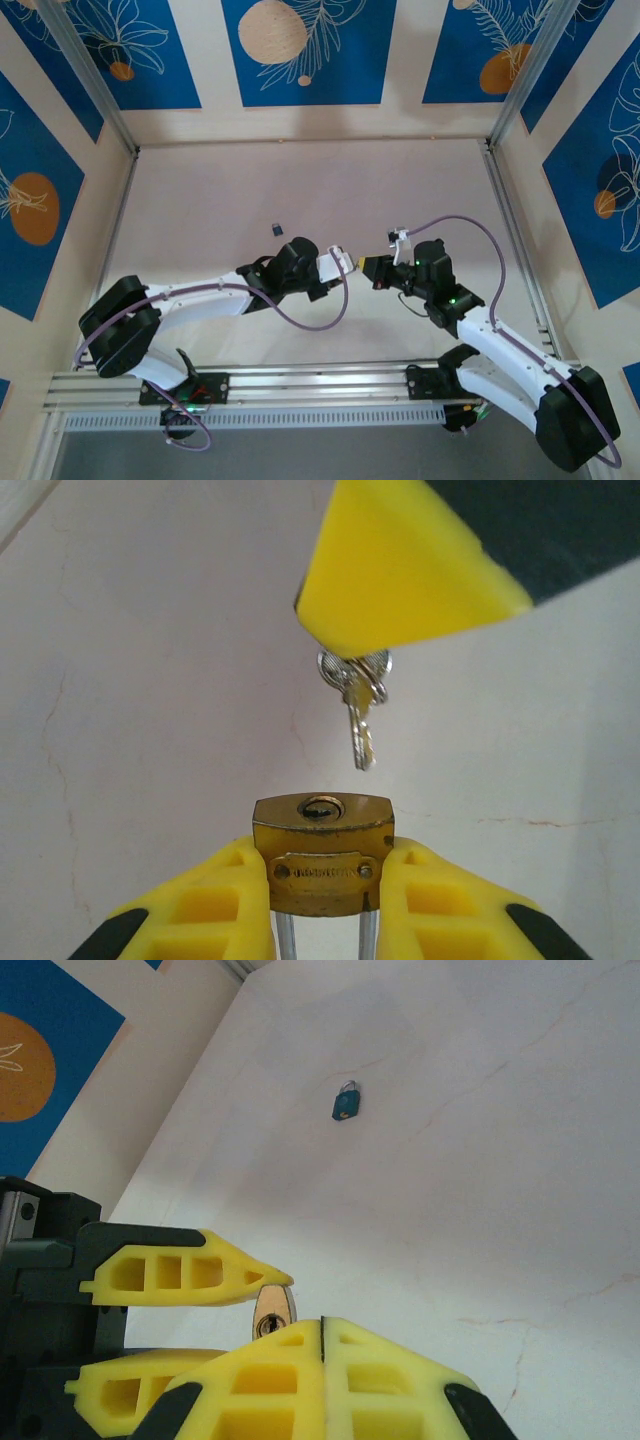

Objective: Unlock with the key

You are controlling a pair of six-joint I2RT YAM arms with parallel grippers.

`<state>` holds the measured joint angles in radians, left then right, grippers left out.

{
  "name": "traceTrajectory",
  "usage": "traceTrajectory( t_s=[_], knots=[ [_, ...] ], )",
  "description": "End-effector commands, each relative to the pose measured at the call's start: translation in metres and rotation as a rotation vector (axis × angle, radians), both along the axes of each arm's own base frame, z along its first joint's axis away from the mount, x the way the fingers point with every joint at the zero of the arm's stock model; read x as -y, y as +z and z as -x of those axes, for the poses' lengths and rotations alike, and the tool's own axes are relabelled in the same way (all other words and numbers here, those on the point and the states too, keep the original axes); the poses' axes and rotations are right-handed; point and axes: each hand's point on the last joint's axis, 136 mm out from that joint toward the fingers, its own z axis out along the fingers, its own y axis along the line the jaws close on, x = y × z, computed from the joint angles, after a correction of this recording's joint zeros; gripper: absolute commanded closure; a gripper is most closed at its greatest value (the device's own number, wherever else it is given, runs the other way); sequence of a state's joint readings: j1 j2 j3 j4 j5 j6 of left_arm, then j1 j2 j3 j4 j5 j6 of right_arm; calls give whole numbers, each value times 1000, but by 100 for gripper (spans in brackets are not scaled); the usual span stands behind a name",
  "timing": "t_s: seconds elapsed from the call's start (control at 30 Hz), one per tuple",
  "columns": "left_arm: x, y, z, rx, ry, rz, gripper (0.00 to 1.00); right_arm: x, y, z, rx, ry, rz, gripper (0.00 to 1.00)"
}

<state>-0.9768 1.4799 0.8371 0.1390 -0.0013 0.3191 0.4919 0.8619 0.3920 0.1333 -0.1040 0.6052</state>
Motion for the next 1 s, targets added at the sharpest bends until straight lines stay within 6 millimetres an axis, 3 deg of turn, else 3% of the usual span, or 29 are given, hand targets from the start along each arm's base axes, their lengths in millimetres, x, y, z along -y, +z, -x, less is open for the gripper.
traceTrajectory(
  t_s=[0.0,0.33,0.67,0.97],
  knots=[
    [10,23,-4,52,-8,35,84,-1,17,-6,-1,-43,-36,100],
    [12,19,-4,41,-18,21,84,3,29,-5,64,-70,-27,100],
    [14,17,-3,35,-25,19,84,-7,44,-1,93,-9,-81,100],
    [15,20,-4,41,-21,32,84,-11,35,-1,66,8,-78,100]
  ],
)
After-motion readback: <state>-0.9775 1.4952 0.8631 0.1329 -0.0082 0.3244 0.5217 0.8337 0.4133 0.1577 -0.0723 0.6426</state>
